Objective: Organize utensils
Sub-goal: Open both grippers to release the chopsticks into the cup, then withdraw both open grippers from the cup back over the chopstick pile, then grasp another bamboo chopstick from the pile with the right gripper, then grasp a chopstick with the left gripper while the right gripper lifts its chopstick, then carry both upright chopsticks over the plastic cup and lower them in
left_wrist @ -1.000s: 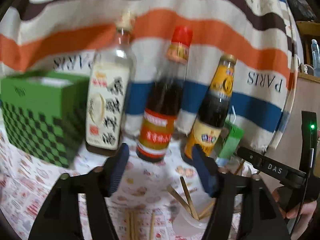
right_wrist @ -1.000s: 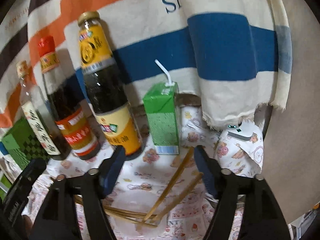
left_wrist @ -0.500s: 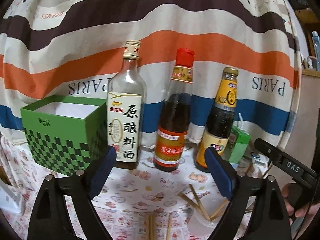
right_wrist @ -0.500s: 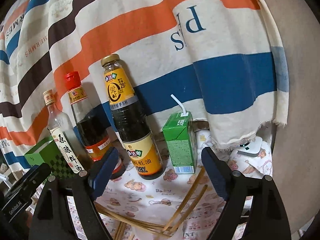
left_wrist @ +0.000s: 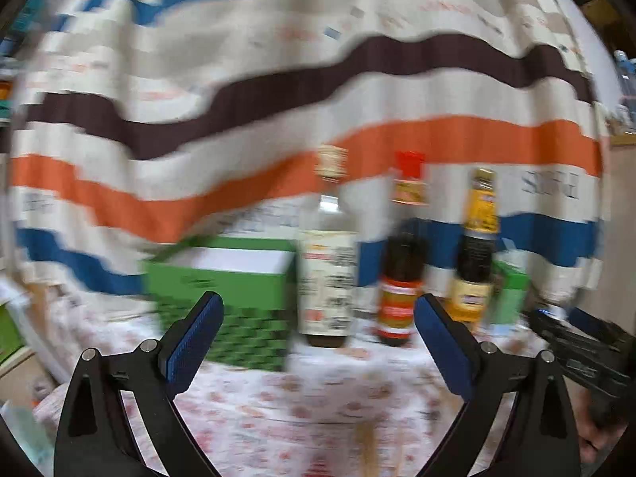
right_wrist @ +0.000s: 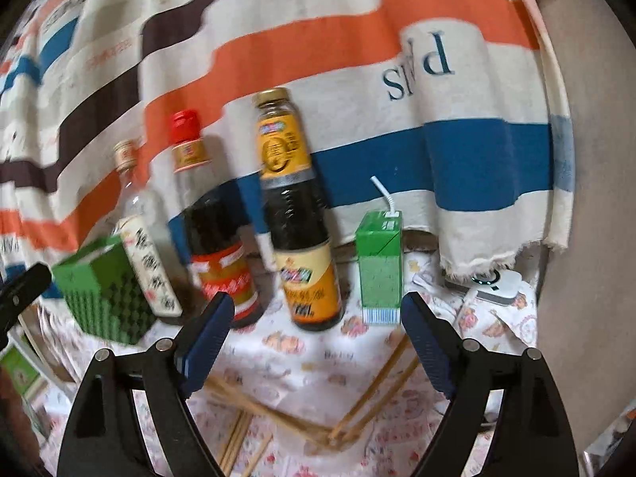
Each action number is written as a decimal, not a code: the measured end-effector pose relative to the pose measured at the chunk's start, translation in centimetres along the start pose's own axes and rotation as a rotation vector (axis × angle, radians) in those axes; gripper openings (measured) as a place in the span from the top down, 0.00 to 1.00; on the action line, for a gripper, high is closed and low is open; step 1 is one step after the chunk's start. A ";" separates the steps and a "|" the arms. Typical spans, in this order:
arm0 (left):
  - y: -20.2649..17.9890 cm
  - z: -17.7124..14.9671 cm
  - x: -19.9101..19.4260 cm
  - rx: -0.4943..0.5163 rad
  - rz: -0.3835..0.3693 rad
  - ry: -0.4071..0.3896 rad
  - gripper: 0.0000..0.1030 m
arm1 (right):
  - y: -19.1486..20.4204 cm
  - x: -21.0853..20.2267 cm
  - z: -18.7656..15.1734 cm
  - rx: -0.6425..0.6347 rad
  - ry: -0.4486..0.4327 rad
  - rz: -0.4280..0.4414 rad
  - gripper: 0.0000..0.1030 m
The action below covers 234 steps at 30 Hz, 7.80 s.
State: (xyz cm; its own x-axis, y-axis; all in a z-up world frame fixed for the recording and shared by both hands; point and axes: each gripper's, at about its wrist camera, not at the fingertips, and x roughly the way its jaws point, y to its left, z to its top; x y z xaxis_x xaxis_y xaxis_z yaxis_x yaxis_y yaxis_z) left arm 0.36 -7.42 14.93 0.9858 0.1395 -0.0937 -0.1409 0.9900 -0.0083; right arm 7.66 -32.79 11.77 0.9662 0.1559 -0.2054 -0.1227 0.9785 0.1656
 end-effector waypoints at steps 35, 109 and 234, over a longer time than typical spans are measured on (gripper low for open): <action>2.4 -17.3 6.5 0.133 -0.161 0.523 0.01 | 3.4 2.9 -14.7 0.072 0.451 0.208 0.15; 1.4 -17.1 6.5 0.115 -0.188 0.632 0.01 | 5.3 5.6 -16.6 -0.097 0.590 0.075 0.97; 11.2 -7.7 -0.9 -0.217 -0.204 0.151 0.95 | 11.8 8.8 -18.9 -0.196 0.738 -0.047 0.90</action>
State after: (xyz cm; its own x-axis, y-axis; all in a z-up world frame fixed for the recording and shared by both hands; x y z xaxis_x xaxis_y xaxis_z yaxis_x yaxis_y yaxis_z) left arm -2.84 3.38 7.25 0.9733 -0.0823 -0.2144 0.0263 0.9674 -0.2520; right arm 10.39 -17.30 -6.28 0.5774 0.0963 -0.8108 -0.1900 0.9816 -0.0187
